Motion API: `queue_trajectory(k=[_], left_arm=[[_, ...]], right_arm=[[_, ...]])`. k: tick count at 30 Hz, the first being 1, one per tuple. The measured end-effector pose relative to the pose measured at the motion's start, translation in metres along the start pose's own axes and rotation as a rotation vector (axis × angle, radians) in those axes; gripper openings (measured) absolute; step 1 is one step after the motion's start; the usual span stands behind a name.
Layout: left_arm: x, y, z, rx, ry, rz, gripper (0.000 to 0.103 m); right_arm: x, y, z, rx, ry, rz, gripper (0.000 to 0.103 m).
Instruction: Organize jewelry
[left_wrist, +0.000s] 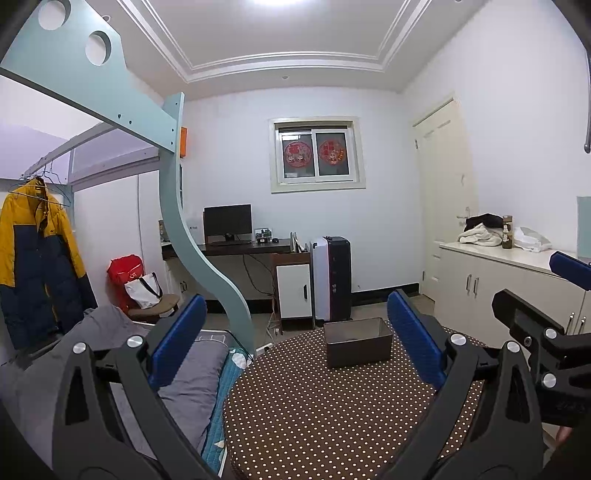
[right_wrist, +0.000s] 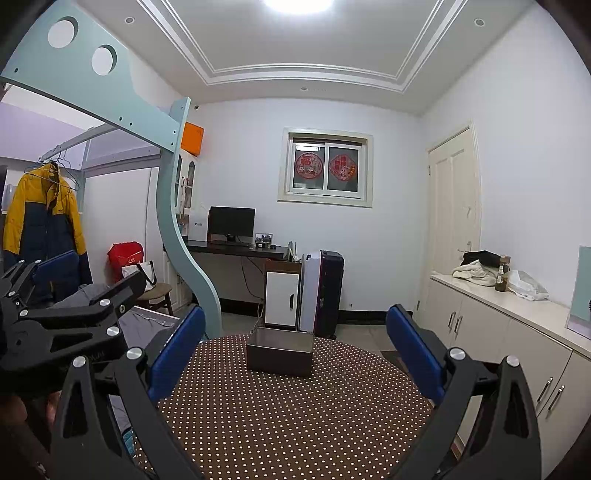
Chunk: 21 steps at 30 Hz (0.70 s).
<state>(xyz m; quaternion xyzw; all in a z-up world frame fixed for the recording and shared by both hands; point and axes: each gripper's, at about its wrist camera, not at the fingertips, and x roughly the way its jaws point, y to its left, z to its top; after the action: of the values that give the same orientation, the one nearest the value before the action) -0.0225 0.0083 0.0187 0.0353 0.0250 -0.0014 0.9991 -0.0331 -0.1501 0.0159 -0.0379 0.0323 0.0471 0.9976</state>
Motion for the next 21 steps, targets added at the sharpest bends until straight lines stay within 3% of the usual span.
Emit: queue_trajectory(k=[21], left_arm=[[-0.0009, -0.0035, -0.0011, 0.011, 0.003, -0.009, 0.096]], right_arm=[[-0.0027, 0.0023, -0.0006, 0.001, 0.009, -0.001, 0.095]])
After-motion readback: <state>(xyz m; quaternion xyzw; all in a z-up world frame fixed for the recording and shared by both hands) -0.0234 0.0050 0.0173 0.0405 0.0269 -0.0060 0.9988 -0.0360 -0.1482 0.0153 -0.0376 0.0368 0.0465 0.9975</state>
